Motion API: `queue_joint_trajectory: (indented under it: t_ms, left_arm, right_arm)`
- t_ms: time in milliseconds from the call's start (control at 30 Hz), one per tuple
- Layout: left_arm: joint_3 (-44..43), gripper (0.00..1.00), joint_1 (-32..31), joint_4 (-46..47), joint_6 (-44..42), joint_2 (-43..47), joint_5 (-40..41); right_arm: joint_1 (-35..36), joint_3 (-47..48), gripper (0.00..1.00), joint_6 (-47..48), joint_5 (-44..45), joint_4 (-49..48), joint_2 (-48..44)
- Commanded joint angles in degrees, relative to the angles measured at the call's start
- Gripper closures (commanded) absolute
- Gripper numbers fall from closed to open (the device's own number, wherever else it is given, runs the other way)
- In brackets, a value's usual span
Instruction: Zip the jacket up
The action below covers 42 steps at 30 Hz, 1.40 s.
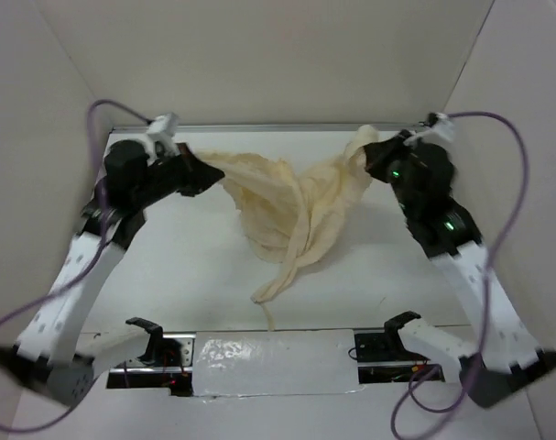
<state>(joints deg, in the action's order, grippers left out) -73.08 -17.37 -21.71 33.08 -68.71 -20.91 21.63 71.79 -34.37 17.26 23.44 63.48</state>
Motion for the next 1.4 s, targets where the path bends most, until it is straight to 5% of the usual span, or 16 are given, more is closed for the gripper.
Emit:
queue_joint_trajectory:
  t_ms: [0, 200, 300, 467, 600, 700, 833, 900, 933, 1000, 1033, 1067, 1100, 1133, 1200, 1367]
  left_arm:
    - [0.14, 1.00, -0.65, 0.10, 2.51, 16.91, 1.74]
    - [-15.64, 1.00, -0.48, -6.84, 2.43, 27.57, 7.80]
    - [-24.54, 1.00, -0.48, -10.35, 0.41, 23.82, 13.59]
    - [-25.98, 1.00, -0.48, -11.25, -0.38, 14.93, 19.05]
    - [-25.97, 1.00, 1.44, -9.23, -1.70, 1.35, 22.57]
    - [-30.36, 1.00, 8.21, -8.70, -1.00, -11.38, 15.65]
    - [-42.44, 0.99, 13.67, -8.25, 0.14, -30.83, 6.95]
    - [-49.41, 0.85, 14.99, -11.31, -0.03, -42.57, 1.43]
    - [-56.58, 0.63, 15.17, -12.11, -0.73, -46.30, -0.17]
    - [-62.59, 0.25, 14.99, -12.30, -1.61, -53.97, -3.25]
    - [-62.71, 0.01, 14.99, -11.78, -2.14, -55.21, -4.57]
    - [-62.28, 0.01, 14.99, -11.34, -2.49, -55.91, -5.89]
    - [-58.97, 0.01, 14.99, -10.11, -2.76, -55.49, -7.64]
    - [-56.67, 0.01, 14.91, -9.49, -3.37, -54.44, -7.75]
    - [-39.36, 0.01, 14.64, -8.35, -4.77, -41.69, -5.57]
    - [-15.78, 0.01, 13.41, -7.73, -3.56, -29.49, -2.74]
  right_arm:
    - [2.19, 5.72, 1.00, 4.22, -0.63, -0.24, -15.03]
    - [3.25, 24.86, 1.00, 7.73, -6.10, 3.18, -21.04]
    - [3.07, 38.12, 1.00, 10.45, 1.34, 7.30, -14.21]
    - [2.55, 42.47, 1.00, 13.27, 9.10, 8.03, -3.21]
    - [-4.20, 42.63, 1.00, 11.44, 5.71, 6.79, 10.03]
    - [-13.44, 45.96, 1.00, 7.49, -3.62, 6.97, 22.00]
    - [-20.03, 51.94, 1.00, 5.98, -4.86, 6.08, 38.52]
    - [-21.18, 59.65, 1.00, 5.02, -6.26, 9.06, 48.98]
    - [-23.02, 61.17, 0.99, 4.93, -7.40, 9.08, 54.06]
    - [-24.17, 62.69, 0.88, 4.57, -10.81, 6.89, 56.92]
    - [-24.87, 62.42, 0.67, 4.40, -11.62, 6.36, 57.97]
    - [-25.14, 61.64, 0.51, 4.40, -12.59, 5.66, 58.76]
    - [-25.23, 60.76, 0.10, 4.57, -13.73, 5.48, 58.69]
    - [-25.23, 59.79, 0.01, 4.66, -13.65, 5.21, 57.47]
    - [-22.79, 45.66, 0.00, 8.33, -11.04, 5.99, 47.35]
    - [-15.31, 26.43, 0.00, 6.52, -8.20, 6.97, 35.24]
